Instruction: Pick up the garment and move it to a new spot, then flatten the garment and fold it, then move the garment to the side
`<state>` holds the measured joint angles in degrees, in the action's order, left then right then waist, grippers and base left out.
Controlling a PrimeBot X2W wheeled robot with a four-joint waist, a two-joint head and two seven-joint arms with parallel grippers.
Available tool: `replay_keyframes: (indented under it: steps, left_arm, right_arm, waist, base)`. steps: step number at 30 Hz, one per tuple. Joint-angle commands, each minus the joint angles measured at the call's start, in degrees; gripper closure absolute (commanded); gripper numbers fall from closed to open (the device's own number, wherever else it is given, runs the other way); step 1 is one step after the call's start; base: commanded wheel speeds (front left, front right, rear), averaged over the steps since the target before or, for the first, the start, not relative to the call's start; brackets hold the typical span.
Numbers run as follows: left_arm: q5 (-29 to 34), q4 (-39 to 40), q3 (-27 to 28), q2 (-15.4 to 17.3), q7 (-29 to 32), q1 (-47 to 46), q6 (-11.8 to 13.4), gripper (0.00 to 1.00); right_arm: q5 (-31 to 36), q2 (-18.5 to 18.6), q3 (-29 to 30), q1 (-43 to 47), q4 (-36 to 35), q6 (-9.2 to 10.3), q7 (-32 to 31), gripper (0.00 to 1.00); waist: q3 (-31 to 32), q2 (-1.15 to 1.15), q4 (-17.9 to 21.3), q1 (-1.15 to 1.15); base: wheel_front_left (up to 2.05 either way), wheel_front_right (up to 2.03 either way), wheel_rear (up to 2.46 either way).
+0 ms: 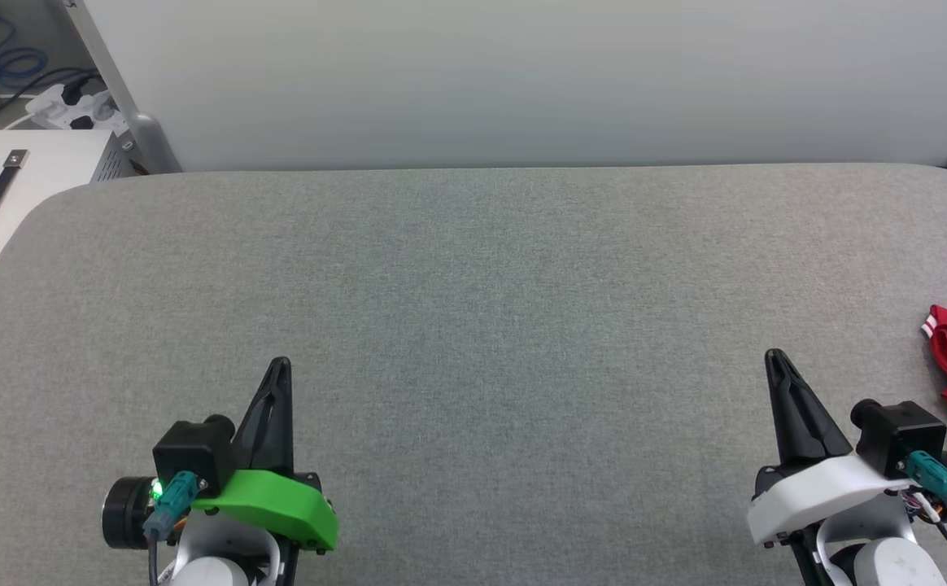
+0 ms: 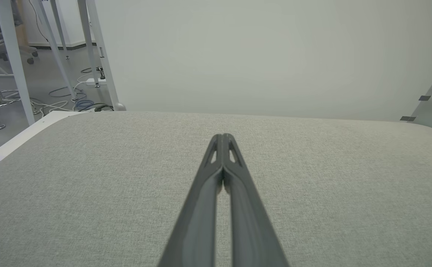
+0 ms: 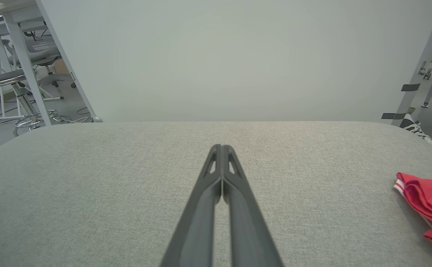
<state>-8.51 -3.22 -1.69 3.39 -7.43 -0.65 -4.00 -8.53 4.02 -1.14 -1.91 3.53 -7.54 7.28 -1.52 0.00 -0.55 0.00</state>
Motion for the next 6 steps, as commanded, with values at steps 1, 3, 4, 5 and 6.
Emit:
replay_keyframes:
  steps: [1,3,4,5,6]
  left_arm:
    - [0.7,0.2,0.1,-0.3,0.4,0.3,0.5,1.0]
    - [1.0,0.3,0.2,-0.3,0.7,0.3,0.6,1.0]
    - [1.1,0.4,0.2,-0.3,0.8,0.4,0.7,1.0]
    - [1.2,0.4,0.2,-0.3,0.9,0.4,0.7,1.0]
    - [1.4,0.5,0.3,-0.3,1.0,0.4,0.8,1.0]
  right_arm:
    - [0.8,-0.2,0.1,0.7,-0.5,0.03,-0.4,1.0]
    - [1.0,-0.2,0.1,0.7,-0.6,0.03,-0.6,1.0]
    - [1.1,-0.3,0.1,0.8,-0.6,0.03,-0.7,1.0]
    - [1.3,-0.3,0.2,0.8,-0.7,0.03,-0.8,1.0]
    - [1.4,-0.3,0.2,0.8,-0.7,0.03,-0.9,1.0]
  waist:
    - [0.0,0.0,0.0,0.0]
    - [0.1,0.0,0.0,0.0]
    - [0.1,0.0,0.0,0.0]
    - [0.1,0.0,0.0,0.0]
    - [0.2,0.0,0.1,0.0]
  base:
    - [0.0,0.0,0.0]
    - [0.0,0.0,0.0]
    - [0.0,0.0,0.0]
    - [0.0,0.0,0.0]
    - [0.0,0.0,0.0]
